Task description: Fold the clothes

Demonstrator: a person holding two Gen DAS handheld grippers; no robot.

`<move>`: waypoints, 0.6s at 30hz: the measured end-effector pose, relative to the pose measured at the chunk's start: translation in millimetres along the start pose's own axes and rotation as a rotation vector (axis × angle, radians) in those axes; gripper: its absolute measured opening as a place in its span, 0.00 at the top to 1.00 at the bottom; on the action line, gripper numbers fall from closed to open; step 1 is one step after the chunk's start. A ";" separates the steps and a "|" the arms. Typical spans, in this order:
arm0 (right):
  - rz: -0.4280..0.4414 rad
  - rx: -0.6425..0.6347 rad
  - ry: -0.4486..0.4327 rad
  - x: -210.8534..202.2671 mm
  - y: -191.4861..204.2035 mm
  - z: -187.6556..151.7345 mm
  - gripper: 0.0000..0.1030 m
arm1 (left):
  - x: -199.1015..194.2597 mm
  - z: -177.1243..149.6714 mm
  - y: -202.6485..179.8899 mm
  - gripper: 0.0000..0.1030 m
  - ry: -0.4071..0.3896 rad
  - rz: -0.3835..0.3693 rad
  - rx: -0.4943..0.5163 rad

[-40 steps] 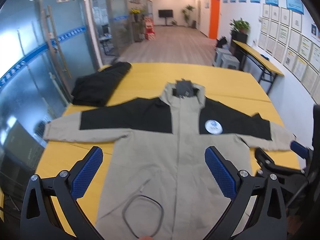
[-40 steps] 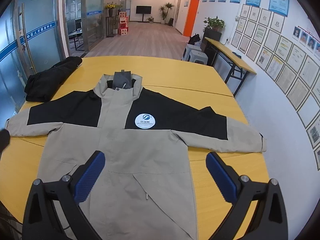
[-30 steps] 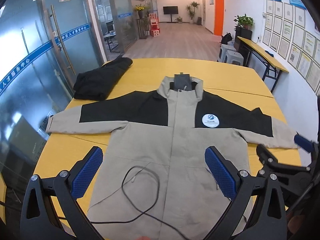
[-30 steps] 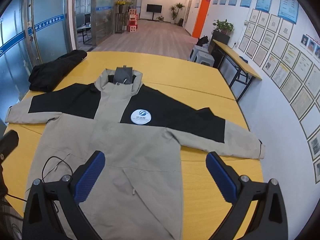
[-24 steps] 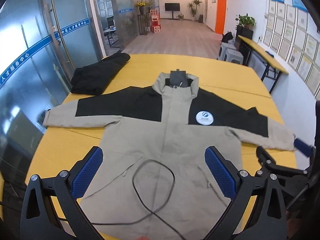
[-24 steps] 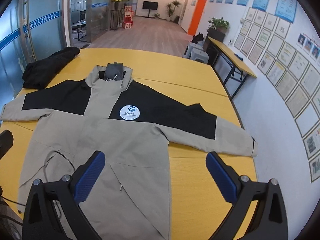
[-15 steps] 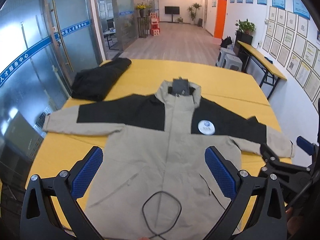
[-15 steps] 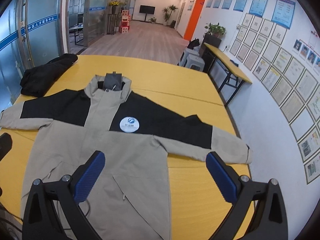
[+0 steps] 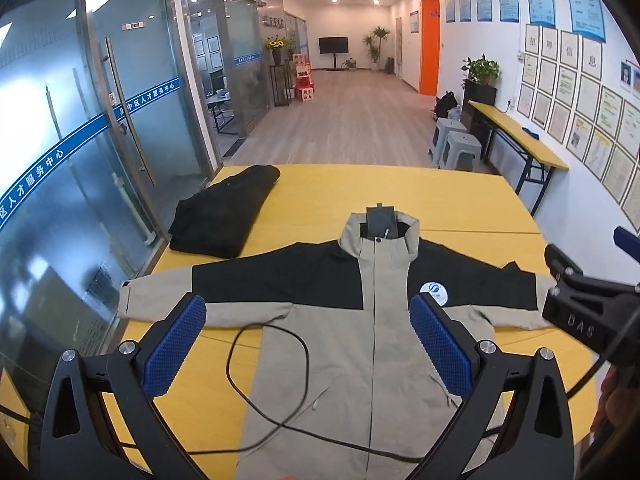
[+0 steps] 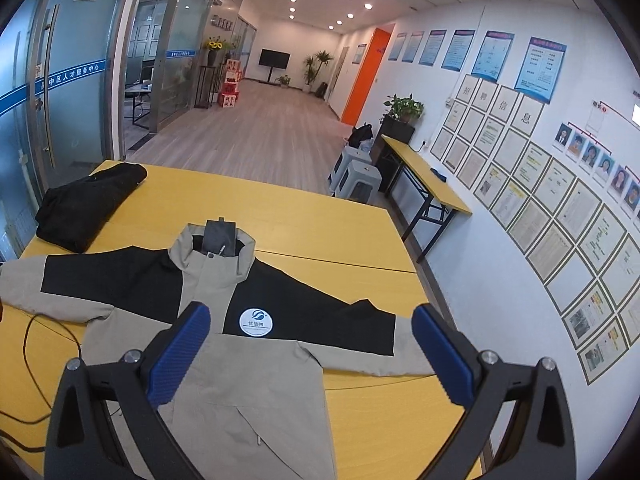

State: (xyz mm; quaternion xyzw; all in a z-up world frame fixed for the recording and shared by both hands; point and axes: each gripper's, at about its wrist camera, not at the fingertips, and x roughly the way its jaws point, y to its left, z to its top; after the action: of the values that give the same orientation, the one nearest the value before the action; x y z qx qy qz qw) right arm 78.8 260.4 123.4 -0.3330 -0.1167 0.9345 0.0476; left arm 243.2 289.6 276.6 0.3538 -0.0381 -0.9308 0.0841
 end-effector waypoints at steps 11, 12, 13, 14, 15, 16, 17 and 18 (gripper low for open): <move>-0.010 0.005 0.005 -9.6 13.1 4.1 0.00 | 81.6 1.5 155.7 0.00 0.022 -0.137 -0.020; -0.007 0.006 0.008 -9.5 14.3 4.0 0.00 | 83.6 0.0 163.4 0.00 0.023 -0.140 -0.017; -0.009 0.008 0.010 -9.0 15.9 3.3 0.00 | 84.6 1.5 168.3 0.00 0.025 -0.144 -0.017; -0.006 0.007 0.009 -9.4 17.4 3.2 0.00 | 85.4 5.0 172.7 0.00 0.026 -0.150 -0.015; -0.003 0.006 0.009 -9.9 19.0 3.2 0.00 | 86.8 9.3 178.8 0.00 0.028 -0.153 -0.012; -0.003 0.005 0.007 -10.1 20.1 3.1 0.00 | 88.2 13.7 185.6 0.00 0.029 -0.154 -0.009; -0.003 0.005 0.006 -10.4 21.3 3.0 0.00 | 83.6 14.5 180.7 0.00 0.030 -0.155 -0.008; -0.003 0.005 0.005 -10.8 21.7 3.7 0.00 | 90.6 18.3 197.2 0.00 0.030 -0.161 -0.004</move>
State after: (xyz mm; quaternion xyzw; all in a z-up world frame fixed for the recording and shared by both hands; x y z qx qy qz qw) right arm 84.6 236.8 127.4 -0.3352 -0.1147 0.9338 0.0498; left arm 190.0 79.4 256.8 0.3697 -0.0064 -0.9291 0.0104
